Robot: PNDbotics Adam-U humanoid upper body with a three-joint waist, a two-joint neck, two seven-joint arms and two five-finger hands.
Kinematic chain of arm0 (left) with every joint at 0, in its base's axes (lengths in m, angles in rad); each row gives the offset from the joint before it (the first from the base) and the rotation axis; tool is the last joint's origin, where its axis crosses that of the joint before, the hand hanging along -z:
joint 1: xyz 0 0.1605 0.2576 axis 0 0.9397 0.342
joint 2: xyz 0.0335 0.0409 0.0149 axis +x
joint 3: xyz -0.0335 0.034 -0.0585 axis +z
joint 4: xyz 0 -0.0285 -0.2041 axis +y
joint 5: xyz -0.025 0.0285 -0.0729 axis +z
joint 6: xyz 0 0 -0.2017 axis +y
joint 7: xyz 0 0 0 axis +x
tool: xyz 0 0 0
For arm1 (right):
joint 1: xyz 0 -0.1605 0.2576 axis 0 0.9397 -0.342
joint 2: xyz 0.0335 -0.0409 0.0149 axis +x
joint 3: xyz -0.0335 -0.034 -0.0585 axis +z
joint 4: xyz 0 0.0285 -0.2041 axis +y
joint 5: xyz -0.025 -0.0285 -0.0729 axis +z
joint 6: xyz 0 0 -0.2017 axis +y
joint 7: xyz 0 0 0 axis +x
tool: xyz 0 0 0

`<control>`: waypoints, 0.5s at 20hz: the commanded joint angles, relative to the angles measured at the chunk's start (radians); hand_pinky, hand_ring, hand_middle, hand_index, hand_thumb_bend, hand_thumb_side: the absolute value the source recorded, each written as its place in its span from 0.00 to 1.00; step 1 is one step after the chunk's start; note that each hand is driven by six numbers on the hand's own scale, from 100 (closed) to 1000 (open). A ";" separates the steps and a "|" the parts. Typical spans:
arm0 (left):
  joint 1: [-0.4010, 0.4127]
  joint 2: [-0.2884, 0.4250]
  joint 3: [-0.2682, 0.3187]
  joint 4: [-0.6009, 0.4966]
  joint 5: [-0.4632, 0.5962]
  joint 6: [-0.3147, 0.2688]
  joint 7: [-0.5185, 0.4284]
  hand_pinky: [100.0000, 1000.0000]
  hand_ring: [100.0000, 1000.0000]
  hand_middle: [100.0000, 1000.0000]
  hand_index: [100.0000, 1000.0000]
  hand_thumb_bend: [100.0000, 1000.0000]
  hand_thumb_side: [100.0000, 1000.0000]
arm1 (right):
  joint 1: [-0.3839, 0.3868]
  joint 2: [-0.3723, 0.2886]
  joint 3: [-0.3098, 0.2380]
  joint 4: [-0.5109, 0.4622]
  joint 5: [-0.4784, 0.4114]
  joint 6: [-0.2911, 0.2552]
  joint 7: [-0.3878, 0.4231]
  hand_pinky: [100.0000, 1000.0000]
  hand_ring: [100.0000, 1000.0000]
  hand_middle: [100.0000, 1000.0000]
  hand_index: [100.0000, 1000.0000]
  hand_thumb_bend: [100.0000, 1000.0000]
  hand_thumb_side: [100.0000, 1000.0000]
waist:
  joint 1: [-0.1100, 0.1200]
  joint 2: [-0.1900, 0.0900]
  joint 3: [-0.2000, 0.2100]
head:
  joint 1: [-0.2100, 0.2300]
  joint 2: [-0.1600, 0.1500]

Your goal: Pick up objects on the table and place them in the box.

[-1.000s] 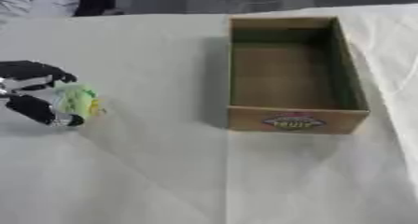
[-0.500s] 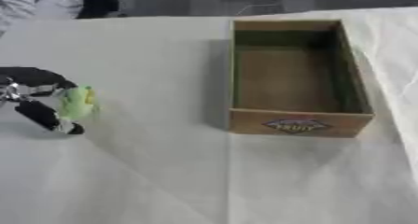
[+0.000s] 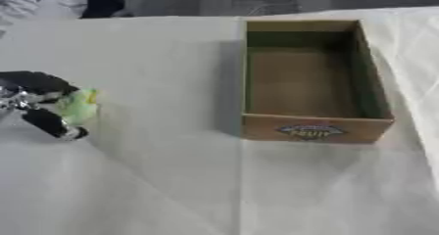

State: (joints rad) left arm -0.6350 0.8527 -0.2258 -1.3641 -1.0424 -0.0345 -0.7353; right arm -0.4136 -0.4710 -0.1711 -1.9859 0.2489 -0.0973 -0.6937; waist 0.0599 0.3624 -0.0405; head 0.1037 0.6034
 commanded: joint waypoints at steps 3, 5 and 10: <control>-0.020 0.017 0.002 0.003 -0.021 0.012 0.054 0.62 0.78 0.77 0.99 0.26 0.76 | -0.010 -0.025 -0.003 -0.014 -0.006 0.001 -0.002 0.77 0.81 0.63 0.71 0.00 1.00 | -0.003 -0.016 0.001 | 0.003 -0.014; -0.021 0.015 0.001 0.006 -0.024 0.016 0.068 0.61 0.77 0.77 0.97 0.20 0.75 | -0.009 -0.025 -0.003 -0.014 -0.006 0.001 -0.002 0.77 0.81 0.63 0.71 0.00 1.00 | -0.002 -0.016 0.001 | 0.003 -0.014; -0.024 0.015 -0.002 0.008 -0.029 0.015 0.084 0.58 0.75 0.75 0.93 0.09 0.67 | -0.010 -0.025 -0.003 -0.014 -0.006 0.001 -0.003 0.77 0.81 0.63 0.71 0.00 1.00 | -0.001 -0.015 0.002 | 0.002 -0.016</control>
State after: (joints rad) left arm -0.6428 0.8433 -0.2353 -1.3517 -1.0659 -0.0202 -0.6589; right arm -0.4136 -0.4710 -0.1711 -1.9859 0.2475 -0.0960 -0.6955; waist 0.0602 0.3646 -0.0404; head 0.1039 0.5996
